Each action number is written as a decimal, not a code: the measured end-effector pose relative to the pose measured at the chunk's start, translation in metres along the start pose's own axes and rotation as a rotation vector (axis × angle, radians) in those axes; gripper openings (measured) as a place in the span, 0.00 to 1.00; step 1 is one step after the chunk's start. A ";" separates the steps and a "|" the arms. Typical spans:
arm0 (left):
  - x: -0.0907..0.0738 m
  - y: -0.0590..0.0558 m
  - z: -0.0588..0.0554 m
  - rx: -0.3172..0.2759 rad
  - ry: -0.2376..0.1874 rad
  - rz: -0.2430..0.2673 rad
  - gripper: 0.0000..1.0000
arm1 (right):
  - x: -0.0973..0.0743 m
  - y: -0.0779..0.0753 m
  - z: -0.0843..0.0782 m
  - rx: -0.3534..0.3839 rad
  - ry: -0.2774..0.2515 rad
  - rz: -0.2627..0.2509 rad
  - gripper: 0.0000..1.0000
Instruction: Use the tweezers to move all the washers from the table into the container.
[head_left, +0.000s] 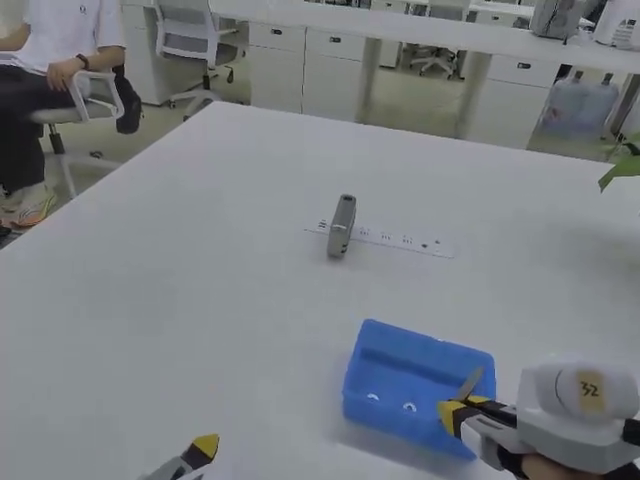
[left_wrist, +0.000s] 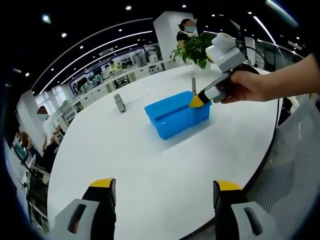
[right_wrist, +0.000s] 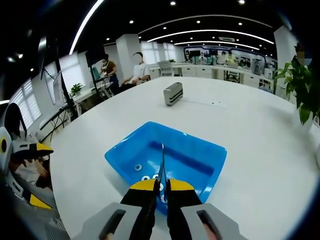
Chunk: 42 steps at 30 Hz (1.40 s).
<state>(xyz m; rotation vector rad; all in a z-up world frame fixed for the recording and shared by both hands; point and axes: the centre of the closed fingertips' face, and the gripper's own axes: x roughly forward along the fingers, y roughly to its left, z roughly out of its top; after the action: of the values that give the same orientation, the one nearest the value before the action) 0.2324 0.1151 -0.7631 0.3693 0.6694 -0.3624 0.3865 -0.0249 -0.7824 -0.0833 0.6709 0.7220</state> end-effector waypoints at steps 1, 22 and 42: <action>0.000 0.000 0.000 -0.002 -0.003 -0.001 0.81 | 0.000 0.000 0.000 0.000 0.001 0.001 0.04; -0.006 -0.010 0.017 0.052 -0.084 -0.035 0.73 | -0.087 0.059 0.058 -0.322 -0.087 0.097 0.03; -0.011 0.002 0.021 0.026 -0.126 0.017 0.72 | -0.074 0.097 -0.071 -0.672 0.384 0.309 0.03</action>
<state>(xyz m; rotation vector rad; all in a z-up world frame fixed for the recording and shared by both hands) 0.2366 0.1099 -0.7404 0.3735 0.5382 -0.3754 0.2460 -0.0154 -0.7794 -0.7637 0.7895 1.2266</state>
